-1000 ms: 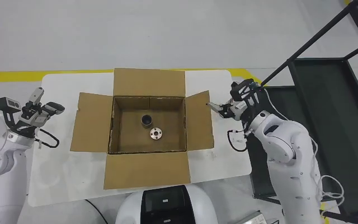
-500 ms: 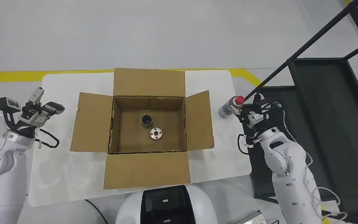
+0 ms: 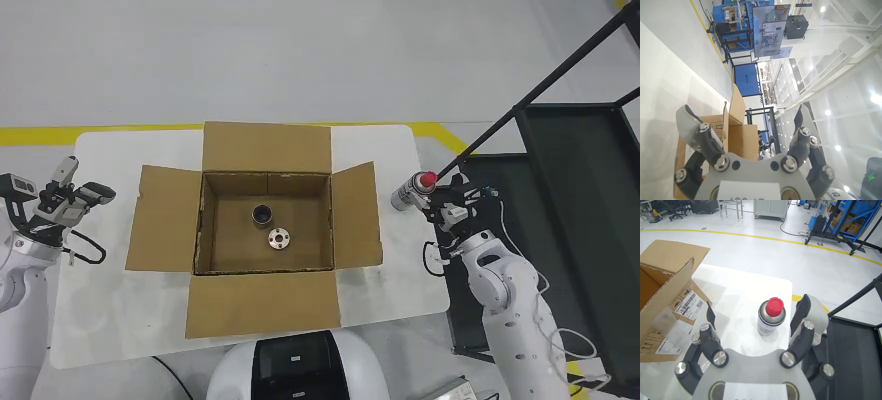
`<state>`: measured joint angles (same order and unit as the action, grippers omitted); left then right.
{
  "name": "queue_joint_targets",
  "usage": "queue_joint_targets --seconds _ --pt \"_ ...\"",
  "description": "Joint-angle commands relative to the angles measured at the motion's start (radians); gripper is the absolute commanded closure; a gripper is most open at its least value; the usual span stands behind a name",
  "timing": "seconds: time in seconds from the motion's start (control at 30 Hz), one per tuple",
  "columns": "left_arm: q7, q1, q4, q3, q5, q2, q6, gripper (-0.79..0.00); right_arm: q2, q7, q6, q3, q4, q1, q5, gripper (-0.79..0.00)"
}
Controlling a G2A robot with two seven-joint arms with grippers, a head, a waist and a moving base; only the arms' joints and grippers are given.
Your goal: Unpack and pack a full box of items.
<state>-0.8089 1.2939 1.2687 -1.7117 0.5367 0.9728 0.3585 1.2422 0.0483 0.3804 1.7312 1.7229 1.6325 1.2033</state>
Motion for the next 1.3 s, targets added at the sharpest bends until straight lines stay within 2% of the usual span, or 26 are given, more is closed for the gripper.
queue_joint_targets --seconds 0.0,0.27,0.57,0.87,1.23,1.27 --pt "0.0 0.0 0.0 0.0 0.0 0.0 0.0 -0.785 0.0 0.0 0.0 0.0 0.0 0.0 0.0 -0.785" --pt "0.0 0.0 0.0 0.0 0.0 0.0 0.0 -0.785 0.0 0.006 -0.018 -0.001 -0.037 -0.01 0.01 -0.785" --pt "0.0 0.0 0.0 0.0 0.0 0.0 0.0 -0.785 -0.001 -0.113 0.05 -0.056 -0.322 -0.136 -0.011 -0.785" --pt "0.0 0.0 0.0 0.0 0.0 0.0 0.0 -0.785 0.003 -0.263 0.012 -0.141 -0.56 -0.263 0.109 -0.785" --pt "0.0 0.0 0.0 0.0 0.0 0.0 0.0 -0.785 0.011 -0.338 0.021 -0.195 -0.739 -0.392 0.092 -0.785" --pt "0.0 0.0 0.0 0.0 0.0 0.0 0.0 -0.785 0.011 -0.34 0.022 -0.198 -0.746 -0.398 0.091 -0.69"
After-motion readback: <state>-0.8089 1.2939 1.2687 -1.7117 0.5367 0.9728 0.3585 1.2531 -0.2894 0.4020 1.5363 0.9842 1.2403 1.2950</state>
